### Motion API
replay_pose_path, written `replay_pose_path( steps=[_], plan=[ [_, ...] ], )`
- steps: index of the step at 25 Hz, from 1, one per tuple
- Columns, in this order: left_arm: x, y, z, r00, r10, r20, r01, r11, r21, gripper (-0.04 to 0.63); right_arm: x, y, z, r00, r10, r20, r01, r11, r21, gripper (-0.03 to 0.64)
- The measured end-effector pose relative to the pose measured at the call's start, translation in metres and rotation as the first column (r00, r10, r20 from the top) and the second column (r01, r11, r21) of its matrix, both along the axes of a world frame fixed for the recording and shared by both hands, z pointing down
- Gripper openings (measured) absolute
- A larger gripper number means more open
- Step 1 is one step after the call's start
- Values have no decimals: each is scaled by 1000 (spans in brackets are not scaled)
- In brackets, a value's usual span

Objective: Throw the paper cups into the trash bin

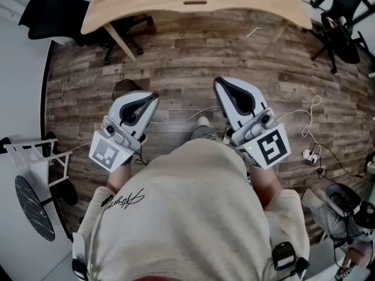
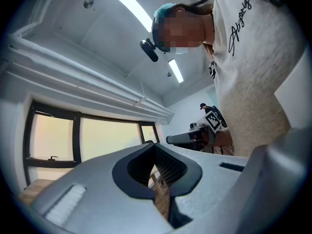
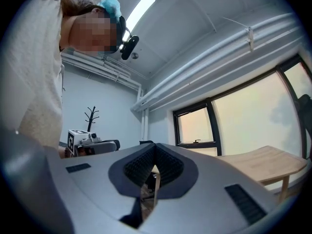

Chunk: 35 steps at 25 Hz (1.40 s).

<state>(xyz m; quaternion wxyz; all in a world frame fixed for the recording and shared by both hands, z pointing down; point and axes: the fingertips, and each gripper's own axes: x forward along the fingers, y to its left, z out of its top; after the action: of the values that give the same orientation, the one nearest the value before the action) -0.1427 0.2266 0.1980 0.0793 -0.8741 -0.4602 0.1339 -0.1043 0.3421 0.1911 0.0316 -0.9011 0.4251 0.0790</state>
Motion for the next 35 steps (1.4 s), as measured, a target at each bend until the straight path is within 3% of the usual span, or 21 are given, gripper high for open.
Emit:
replay_pose_path(
  steps=[11, 20, 26, 35],
  plan=[
    [80, 30, -19, 1000, -14, -25, 13, 1000, -27, 3, 87, 22, -3, 999, -50, 7, 50, 999, -7, 11],
    [98, 10, -11, 1000, -3, 12, 4, 999, -34, 3, 99, -6, 9, 998, -40, 58, 41, 999, -27, 11],
    [112, 5, 3, 999, 13, 50, -13, 1000, 6, 3, 111, -16, 8, 998, 9, 64, -3, 996, -92, 11],
    [139, 10, 38, 984, -9, 179, 0, 999, 51, 3, 129, -22, 24, 991, 75, 114, -55, 983, -175, 11]
  ],
)
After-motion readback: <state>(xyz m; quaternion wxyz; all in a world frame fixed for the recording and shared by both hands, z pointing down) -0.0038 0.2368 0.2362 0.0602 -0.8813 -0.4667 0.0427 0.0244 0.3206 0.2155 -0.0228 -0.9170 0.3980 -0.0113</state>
